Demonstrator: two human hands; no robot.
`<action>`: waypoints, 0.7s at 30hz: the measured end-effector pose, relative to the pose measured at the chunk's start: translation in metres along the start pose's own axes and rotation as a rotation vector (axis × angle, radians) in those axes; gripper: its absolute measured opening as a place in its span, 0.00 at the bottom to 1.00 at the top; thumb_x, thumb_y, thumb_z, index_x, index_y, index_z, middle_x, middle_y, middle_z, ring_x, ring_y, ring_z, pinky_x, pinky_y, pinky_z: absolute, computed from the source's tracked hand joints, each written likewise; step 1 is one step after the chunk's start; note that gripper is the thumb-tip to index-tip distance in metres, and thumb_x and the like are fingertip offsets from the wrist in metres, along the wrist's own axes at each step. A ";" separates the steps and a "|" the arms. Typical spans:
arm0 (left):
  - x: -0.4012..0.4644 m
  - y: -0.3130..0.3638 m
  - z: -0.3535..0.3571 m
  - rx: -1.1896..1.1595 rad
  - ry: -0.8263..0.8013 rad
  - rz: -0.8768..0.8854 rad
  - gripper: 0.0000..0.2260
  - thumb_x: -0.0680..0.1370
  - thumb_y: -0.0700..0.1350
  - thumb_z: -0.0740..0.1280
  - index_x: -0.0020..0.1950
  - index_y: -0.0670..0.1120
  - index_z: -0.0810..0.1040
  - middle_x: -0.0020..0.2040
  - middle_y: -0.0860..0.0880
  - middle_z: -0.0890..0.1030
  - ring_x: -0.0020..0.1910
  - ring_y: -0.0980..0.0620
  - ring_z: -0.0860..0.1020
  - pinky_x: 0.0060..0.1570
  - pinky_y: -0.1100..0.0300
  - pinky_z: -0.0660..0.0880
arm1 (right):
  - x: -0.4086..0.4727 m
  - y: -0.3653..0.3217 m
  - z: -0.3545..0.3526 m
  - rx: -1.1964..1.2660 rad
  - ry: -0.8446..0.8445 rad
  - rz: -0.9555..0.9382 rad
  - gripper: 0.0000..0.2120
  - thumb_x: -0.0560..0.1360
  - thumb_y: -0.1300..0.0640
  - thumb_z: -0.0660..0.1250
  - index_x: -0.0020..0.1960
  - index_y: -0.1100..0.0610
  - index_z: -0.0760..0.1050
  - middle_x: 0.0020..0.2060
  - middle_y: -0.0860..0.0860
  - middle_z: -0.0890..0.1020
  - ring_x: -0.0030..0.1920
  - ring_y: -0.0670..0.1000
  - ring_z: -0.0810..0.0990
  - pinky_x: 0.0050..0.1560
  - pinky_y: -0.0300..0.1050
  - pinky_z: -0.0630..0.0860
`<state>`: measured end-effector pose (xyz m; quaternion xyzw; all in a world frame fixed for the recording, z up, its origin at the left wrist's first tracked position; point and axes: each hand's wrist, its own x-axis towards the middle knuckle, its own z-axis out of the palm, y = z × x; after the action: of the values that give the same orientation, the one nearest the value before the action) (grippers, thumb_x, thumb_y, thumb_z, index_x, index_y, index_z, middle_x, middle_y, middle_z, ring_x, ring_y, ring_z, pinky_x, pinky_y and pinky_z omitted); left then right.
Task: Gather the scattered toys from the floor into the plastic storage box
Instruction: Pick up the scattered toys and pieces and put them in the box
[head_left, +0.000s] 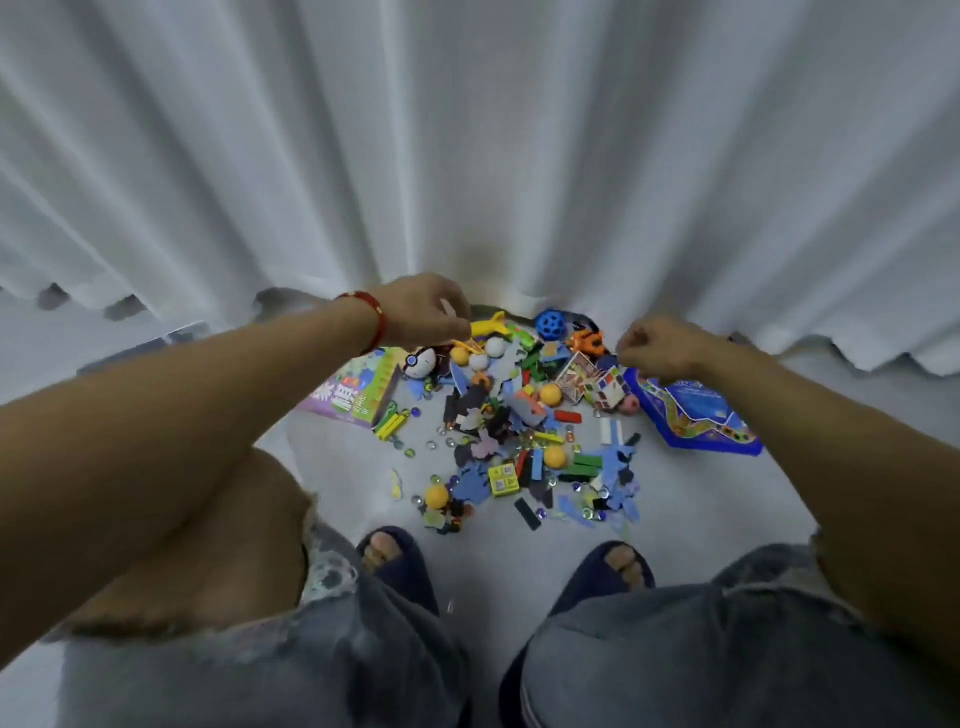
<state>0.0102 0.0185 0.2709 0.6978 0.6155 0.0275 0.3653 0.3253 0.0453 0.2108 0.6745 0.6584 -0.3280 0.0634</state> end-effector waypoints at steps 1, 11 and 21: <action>0.013 0.010 0.012 0.076 -0.008 0.029 0.13 0.77 0.50 0.68 0.60 0.49 0.79 0.57 0.49 0.81 0.52 0.48 0.80 0.53 0.54 0.78 | 0.005 0.012 0.009 -0.062 -0.013 0.029 0.11 0.78 0.55 0.66 0.53 0.62 0.80 0.48 0.60 0.83 0.42 0.56 0.79 0.42 0.51 0.77; 0.138 0.009 0.167 0.118 -0.197 -0.084 0.24 0.77 0.53 0.68 0.71 0.47 0.70 0.68 0.42 0.73 0.61 0.42 0.75 0.53 0.52 0.74 | 0.117 0.081 0.118 0.043 0.149 0.250 0.42 0.70 0.46 0.75 0.76 0.53 0.57 0.72 0.60 0.64 0.69 0.65 0.67 0.65 0.61 0.70; 0.245 0.017 0.246 -0.007 0.094 -0.035 0.14 0.77 0.44 0.67 0.62 0.43 0.76 0.59 0.40 0.77 0.57 0.40 0.76 0.52 0.52 0.73 | 0.160 0.103 0.160 0.128 0.534 0.128 0.34 0.71 0.52 0.75 0.72 0.58 0.64 0.65 0.58 0.74 0.68 0.59 0.71 0.70 0.61 0.65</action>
<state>0.2033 0.1173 -0.0010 0.6836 0.6439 0.0560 0.3390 0.3501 0.0849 -0.0336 0.7800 0.5857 -0.1747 -0.1345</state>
